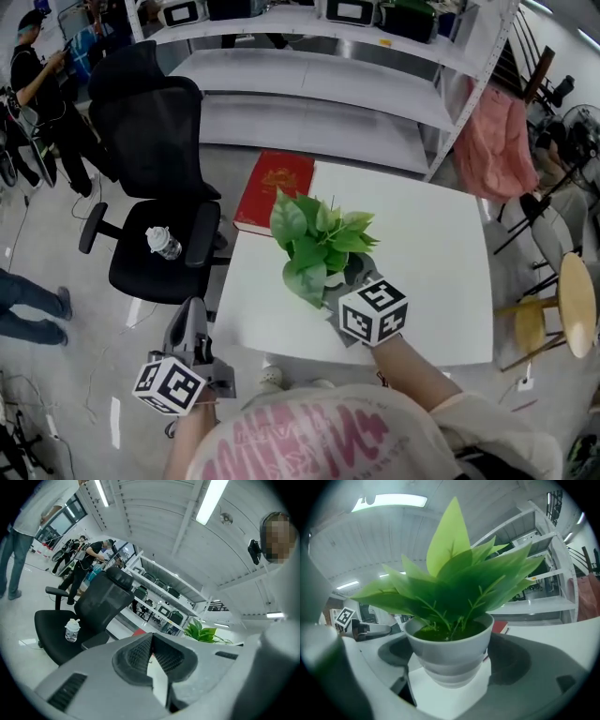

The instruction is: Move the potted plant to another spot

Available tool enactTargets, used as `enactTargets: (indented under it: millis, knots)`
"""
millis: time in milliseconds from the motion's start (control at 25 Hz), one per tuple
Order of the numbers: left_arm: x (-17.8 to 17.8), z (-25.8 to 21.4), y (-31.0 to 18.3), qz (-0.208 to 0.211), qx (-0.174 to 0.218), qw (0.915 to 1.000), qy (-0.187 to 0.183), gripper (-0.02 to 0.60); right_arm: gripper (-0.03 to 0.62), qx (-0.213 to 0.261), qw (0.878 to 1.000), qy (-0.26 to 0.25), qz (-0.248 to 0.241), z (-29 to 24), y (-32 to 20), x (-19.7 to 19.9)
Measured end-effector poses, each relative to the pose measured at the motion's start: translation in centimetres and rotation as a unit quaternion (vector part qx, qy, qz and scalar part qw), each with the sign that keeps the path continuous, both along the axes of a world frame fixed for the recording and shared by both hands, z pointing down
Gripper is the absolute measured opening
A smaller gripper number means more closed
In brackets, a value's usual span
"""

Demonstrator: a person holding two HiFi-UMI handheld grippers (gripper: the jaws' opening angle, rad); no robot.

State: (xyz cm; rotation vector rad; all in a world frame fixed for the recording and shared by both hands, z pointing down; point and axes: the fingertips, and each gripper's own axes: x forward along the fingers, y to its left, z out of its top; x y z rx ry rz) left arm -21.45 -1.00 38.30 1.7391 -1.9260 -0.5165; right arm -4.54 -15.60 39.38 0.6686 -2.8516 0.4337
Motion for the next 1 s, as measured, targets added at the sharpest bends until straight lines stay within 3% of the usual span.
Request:
enactTargets:
  millis: [600, 1000]
  knots:
    - [-2.9, 1.1, 7.0, -0.13, -0.006, 0.9915, 0.01, 0.003, 0.506, 0.0, 0.992, 0.019, -0.126, 1.9, 3.5, -6.8]
    - [-3.0, 1.3, 13.0, -0.203, -0.009, 0.9792, 0.008, 0.003, 0.505, -0.008, 0.981, 0.03, -0.193, 3.3, 7.4, -9.4]
